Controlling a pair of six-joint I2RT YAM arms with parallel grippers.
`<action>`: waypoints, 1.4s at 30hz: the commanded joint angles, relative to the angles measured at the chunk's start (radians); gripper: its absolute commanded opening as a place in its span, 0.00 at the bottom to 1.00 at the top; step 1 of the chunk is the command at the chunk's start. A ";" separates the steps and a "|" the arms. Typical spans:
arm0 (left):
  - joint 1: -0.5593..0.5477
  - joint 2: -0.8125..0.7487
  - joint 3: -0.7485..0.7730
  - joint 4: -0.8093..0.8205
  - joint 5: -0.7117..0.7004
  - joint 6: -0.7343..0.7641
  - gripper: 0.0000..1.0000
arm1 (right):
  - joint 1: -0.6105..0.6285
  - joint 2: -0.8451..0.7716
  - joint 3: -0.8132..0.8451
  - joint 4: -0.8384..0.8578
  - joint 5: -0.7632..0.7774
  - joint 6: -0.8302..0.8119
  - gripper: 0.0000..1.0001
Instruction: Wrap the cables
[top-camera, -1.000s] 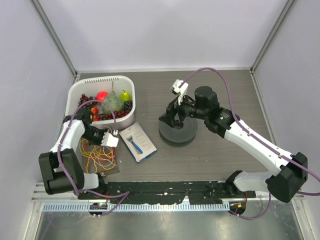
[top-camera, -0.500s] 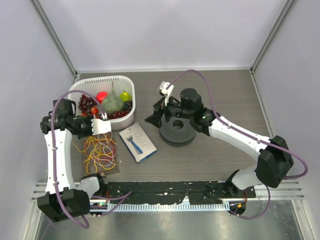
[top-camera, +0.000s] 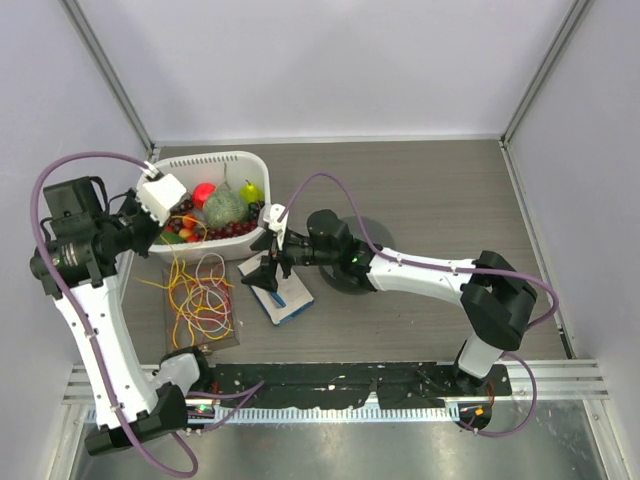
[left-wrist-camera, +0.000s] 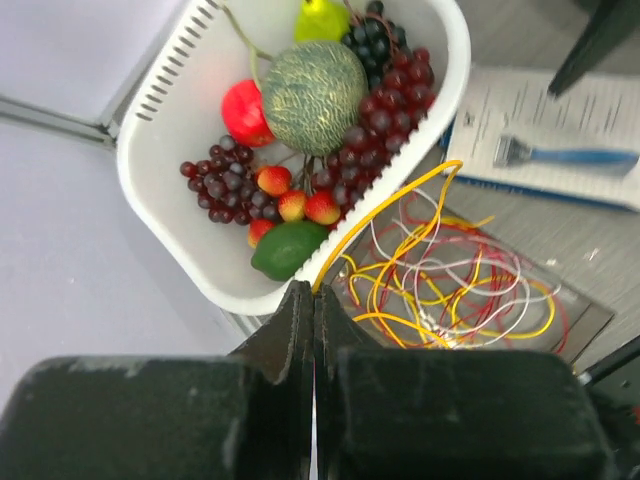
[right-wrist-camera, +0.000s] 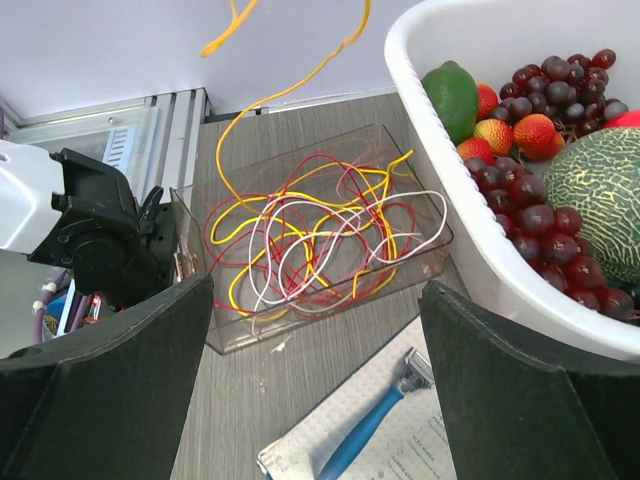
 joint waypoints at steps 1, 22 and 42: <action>0.008 -0.032 0.121 0.067 0.003 -0.378 0.00 | 0.013 0.012 0.063 0.123 0.020 0.014 0.89; 0.008 0.063 0.545 0.452 -0.115 -0.998 0.00 | 0.097 0.250 0.241 0.348 0.066 0.054 0.89; 0.008 0.058 0.583 0.495 -0.147 -1.009 0.00 | 0.208 0.612 0.595 0.397 0.151 -0.001 0.85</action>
